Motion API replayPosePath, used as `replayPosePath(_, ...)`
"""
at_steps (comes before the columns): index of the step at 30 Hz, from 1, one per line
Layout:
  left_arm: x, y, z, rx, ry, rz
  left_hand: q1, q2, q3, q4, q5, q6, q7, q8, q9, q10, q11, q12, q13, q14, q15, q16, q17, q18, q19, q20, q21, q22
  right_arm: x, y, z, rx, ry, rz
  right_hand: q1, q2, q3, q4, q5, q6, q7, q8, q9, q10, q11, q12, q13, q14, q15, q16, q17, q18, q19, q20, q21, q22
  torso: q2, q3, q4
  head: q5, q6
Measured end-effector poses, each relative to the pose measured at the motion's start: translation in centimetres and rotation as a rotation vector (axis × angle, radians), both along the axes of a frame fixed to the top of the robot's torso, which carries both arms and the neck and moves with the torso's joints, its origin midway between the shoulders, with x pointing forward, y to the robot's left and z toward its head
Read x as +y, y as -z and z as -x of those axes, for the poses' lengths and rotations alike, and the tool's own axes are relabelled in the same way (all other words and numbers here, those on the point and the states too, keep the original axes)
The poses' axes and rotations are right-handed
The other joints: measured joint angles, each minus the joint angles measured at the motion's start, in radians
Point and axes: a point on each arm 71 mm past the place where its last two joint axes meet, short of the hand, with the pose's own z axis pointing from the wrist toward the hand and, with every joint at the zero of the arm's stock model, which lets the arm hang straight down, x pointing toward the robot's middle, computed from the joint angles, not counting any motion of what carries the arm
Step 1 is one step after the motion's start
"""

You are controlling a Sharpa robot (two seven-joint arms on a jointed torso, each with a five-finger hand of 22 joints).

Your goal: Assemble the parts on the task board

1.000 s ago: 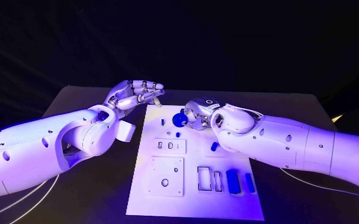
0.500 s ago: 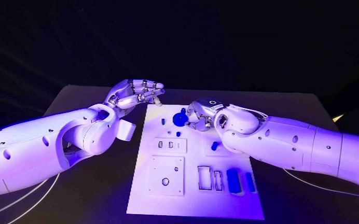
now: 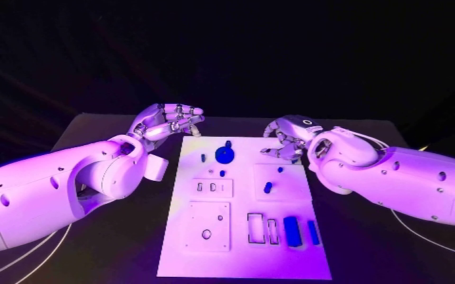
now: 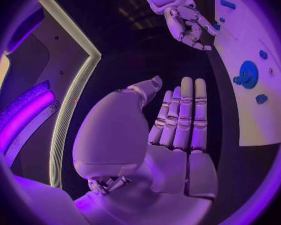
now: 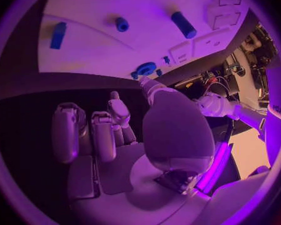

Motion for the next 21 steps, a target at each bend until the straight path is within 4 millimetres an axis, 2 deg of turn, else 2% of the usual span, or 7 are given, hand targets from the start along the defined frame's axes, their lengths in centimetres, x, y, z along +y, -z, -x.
replayPosePath(2, 0.0, 0.0, 0.0, 0.0, -0.001, -0.001, 0.0, 0.0, 0.0, 0.0, 0.0, -0.002, 0.002, -0.004, 0.0, 0.0, 0.0, 0.0, 0.0, 0.0, 0.0, 0.0, 0.0, 0.0, -0.003, 0.003, 0.0, 0.001, -1.2, -0.3, -0.1, 0.006, 0.013, -0.015, 0.034, 0.004, -0.015, -0.004, 0.0, -0.001, 0.001, 0.0, -0.002, -0.004, 0.004, -0.003, -0.002, 0.0, 0.0, 0.0, 0.0, 0.0, 0.0, 0.0, -0.002, 0.0, -0.002, 0.0004, -0.0027, -0.002, 0.001)
replayPosePath(3, 0.0, 0.0, -0.1, 0.0, -0.001, -0.001, 0.0, 0.0, 0.0, 0.0, 0.0, -0.006, 0.001, -0.004, 0.0, 0.0, 0.0, 0.0, 0.0, 0.0, 0.0, 0.0, 0.0, 0.0, -0.004, 0.004, 0.0, 0.001, -2.3, -0.4, -0.2, 0.014, 0.027, -0.032, 0.073, 0.006, -0.03, -0.009, 0.003, -0.01, 0.003, 0.0, -0.004, -0.013, 0.006, -0.01, -0.008, 0.0, 0.0, 0.0, 0.0, 0.0, -0.004, 0.004, -0.008, 0.0, -0.003, 0.0004, -0.0035, -0.002, 0.001)
replayPosePath(6, 0.0, 0.1, -0.2, 0.0, -0.001, -0.002, 0.0, 0.0, 0.0, 0.0, 0.0, -0.007, 0.0, -0.004, 0.0, 0.0, 0.0, 0.0, 0.0, 0.0, 0.0, 0.0, 0.0, 0.0, -0.004, 0.004, 0.0, 0.001, -4.9, -0.5, -0.5, 0.04, 0.063, -0.075, 0.133, 0.013, -0.091, -0.002, -0.028, -0.023, 0.009, 0.0, -0.01, -0.021, 0.01, -0.014, -0.012, 0.0, 0.0, 0.0, 0.0, 0.0, -0.004, 0.004, -0.008, 0.0, -0.006, 0.0006, -0.0082, -0.006, 0.002)
replayPosePath(11, 0.0, 0.1, -0.2, -0.001, -0.002, -0.003, 0.0, 0.0, 0.0, 0.0, 0.0, -0.007, 0.0, -0.004, 0.0, 0.0, 0.0, 0.0, 0.0, -0.004, 0.004, 0.0, 0.0, 0.0, -0.004, 0.004, 0.0, 0.001, -8.0, 0.3, -1.0, 0.081, 0.11, -0.126, 0.206, 0.024, -0.14, 0.0, -0.015, -0.032, 0.007, 0.0, -0.013, -0.035, 0.009, -0.021, -0.021, 0.0, 0.0, 0.0, 0.0, 0.0, -0.008, 0.007, -0.023, 0.0, -0.01, 0.0023, -0.0143, -0.013, 0.0)
replayPosePath(16, 0.0, 0.2, -0.3, 0.0, -0.002, -0.003, 0.0, 0.0, 0.0, 0.0, 0.0, -0.007, 0.0, -0.004, 0.0, 0.0, 0.0, 0.0, 0.0, -0.004, 0.004, 0.0, 0.0, 0.0, -0.004, 0.004, 0.0, 0.001, -9.6, 2.6, -1.2, 0.137, 0.137, -0.145, 0.23, 0.032, -0.142, 0.0, 0.004, -0.033, 0.007, 0.0, -0.014, -0.041, 0.009, -0.021, -0.024, 0.0, 0.0, 0.0, 0.0, 0.0, -0.011, 0.004, -0.025, 0.001, -0.013, 0.0048, -0.0202, -0.016, -0.007)
replayPosePath(21, 0.0, 0.3, -0.3, 0.002, 0.0, -0.003, 0.0, 0.0, 0.0, 0.0, 0.0, -0.007, 0.0, -0.004, 0.0, 0.0, 0.0, 0.0, 0.0, -0.004, 0.004, 0.0, 0.0, 0.0, -0.004, 0.004, 0.0, 0.001, -9.7, 3.8, -1.2, 0.167, 0.134, -0.155, 0.23, 0.032, -0.145, 0.002, 0.011, -0.033, 0.007, 0.0, -0.014, -0.041, 0.009, -0.021, -0.024, 0.0, 0.0, 0.0, 0.0, 0.0, -0.014, 0.007, -0.025, 0.001, -0.013, 0.0065, -0.0205, -0.021, -0.011)
